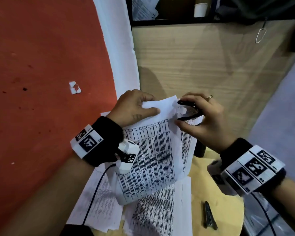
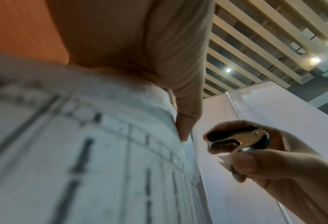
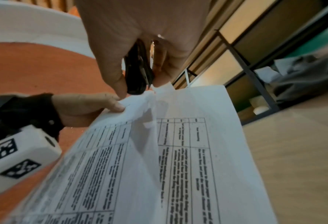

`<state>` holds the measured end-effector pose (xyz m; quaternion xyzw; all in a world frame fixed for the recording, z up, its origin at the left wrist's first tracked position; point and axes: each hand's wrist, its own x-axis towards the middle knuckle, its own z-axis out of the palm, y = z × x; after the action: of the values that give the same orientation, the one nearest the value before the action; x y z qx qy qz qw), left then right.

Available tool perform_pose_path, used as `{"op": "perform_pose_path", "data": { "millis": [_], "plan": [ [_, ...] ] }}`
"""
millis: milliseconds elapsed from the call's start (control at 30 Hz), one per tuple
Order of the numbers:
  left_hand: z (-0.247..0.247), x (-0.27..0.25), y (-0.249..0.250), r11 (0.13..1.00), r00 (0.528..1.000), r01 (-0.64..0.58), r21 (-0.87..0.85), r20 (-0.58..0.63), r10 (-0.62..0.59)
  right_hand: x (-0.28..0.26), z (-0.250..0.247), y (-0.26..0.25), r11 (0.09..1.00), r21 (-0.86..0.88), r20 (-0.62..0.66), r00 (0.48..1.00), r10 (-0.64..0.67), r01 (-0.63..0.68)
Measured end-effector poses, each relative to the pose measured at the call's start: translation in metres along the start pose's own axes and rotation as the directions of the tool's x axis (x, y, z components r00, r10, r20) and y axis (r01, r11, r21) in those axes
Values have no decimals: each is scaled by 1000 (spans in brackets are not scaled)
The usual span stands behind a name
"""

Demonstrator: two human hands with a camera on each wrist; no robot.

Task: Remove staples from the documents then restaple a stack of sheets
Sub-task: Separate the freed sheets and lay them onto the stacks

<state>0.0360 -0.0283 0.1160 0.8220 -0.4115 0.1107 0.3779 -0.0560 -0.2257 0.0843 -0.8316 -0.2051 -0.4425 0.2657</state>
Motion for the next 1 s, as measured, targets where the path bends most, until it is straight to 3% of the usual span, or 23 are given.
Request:
{"op": "perform_pose_path", "data": {
  "millis": [467,767,1000],
  "plan": [
    [1,-6,13,983,999,-4,-182,31,9,13,8,-14,899,-251,108,934,-341,358],
    [5,-7,17,964,1000,-10,-265,-7,9,15,6,-19,877,-300,114,927,-357,375],
    [3,-9,19,954,998,-6,-299,52,23,16,5,-21,877,-303,121,928,-351,372]
  ]
}}
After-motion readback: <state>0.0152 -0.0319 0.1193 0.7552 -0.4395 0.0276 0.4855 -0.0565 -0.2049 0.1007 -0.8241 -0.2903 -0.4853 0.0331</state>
